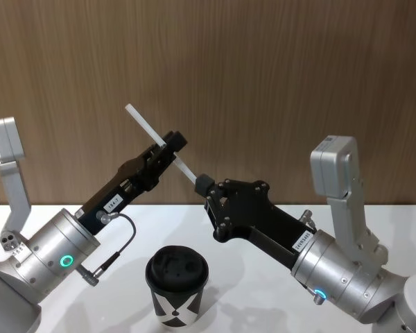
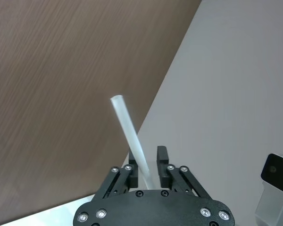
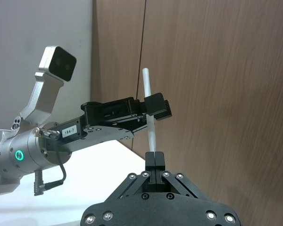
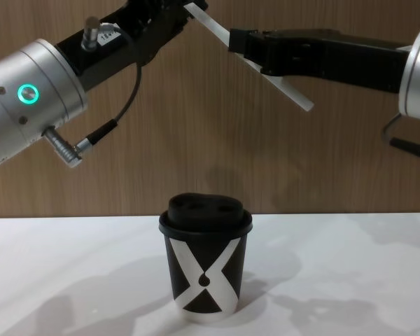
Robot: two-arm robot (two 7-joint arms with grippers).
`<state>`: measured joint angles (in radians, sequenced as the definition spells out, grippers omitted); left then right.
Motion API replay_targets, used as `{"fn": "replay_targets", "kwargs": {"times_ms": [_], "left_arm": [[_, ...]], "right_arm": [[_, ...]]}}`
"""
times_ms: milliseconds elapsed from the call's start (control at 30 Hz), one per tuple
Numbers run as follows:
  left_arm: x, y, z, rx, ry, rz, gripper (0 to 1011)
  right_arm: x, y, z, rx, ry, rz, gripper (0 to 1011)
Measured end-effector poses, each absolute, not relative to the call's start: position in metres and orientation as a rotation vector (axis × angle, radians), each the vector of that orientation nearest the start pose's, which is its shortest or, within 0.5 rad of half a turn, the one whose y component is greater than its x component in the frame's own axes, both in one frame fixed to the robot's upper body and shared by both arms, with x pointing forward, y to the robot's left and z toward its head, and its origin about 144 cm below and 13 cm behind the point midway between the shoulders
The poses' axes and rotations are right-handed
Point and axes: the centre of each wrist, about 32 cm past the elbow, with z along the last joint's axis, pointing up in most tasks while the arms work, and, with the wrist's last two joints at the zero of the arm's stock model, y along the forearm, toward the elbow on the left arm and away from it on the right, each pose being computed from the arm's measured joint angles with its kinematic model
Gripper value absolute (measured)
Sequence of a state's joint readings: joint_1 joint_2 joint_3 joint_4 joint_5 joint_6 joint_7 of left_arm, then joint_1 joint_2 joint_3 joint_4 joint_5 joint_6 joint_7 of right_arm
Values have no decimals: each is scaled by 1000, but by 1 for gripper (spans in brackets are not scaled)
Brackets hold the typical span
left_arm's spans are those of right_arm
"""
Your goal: Pick up the straw with one hand, pass it to the other hand, and insert it into the cup.
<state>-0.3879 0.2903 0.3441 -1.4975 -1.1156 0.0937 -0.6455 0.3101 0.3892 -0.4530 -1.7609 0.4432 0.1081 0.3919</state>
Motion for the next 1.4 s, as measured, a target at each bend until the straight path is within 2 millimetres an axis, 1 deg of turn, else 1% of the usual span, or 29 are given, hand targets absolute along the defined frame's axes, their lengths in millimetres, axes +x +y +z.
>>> {"fn": "replay_targets", "kwargs": {"times_ms": [67,100,167,300,533,633,667,700,733,767,867,933,967,1000,1033,1133,1167,1267,1300,1367,1400], "left_arm": [[545,213,1242,-648,331,480,244],[545,213,1242,-648,330,480,186],[545,213,1242,-649,329,479,129],[544,213,1243,-650,327,479,64],[544,213,1243,-650,325,479,21],[544,213,1243,-651,325,481,6],[544,213,1244,-651,324,481,6],[544,213,1244,-651,324,482,6],[544,213,1244,-651,324,482,6],[544,213,1244,-651,324,483,6],[543,213,1244,-651,324,484,5],[543,213,1244,-651,323,486,6],[543,214,1244,-651,323,487,6],[543,214,1244,-652,322,488,6],[543,214,1244,-652,322,489,6],[543,214,1244,-648,318,492,6],[542,215,1245,-646,316,493,5],[542,216,1246,-633,307,497,6],[542,216,1246,-629,304,499,6],[541,218,1248,-613,292,502,7],[541,218,1249,-606,288,505,6]], "right_arm": [[493,-186,1268,98,-160,-677,2],[493,-186,1268,98,-160,-677,2],[493,-186,1268,98,-160,-677,2],[493,-186,1268,98,-160,-677,2],[493,-186,1268,98,-160,-677,2],[493,-186,1268,98,-160,-677,72],[493,-186,1268,98,-160,-677,72],[493,-186,1268,98,-160,-677,122],[493,-186,1268,98,-160,-677,134],[493,-186,1268,98,-160,-677,186],[493,-186,1268,98,-160,-677,287],[493,-186,1268,98,-160,-677,320],[493,-186,1268,98,-160,-677,365],[493,-186,1268,98,-160,-677,376],[493,-186,1268,98,-160,-677,429],[493,-186,1268,98,-160,-677,509],[493,-186,1268,98,-160,-677,566],[493,-186,1268,98,-160,-677,629],[493,-186,1268,98,-160,-677,688],[493,-186,1268,98,-160,-677,719],[493,-186,1268,98,-160,-677,784]]}}
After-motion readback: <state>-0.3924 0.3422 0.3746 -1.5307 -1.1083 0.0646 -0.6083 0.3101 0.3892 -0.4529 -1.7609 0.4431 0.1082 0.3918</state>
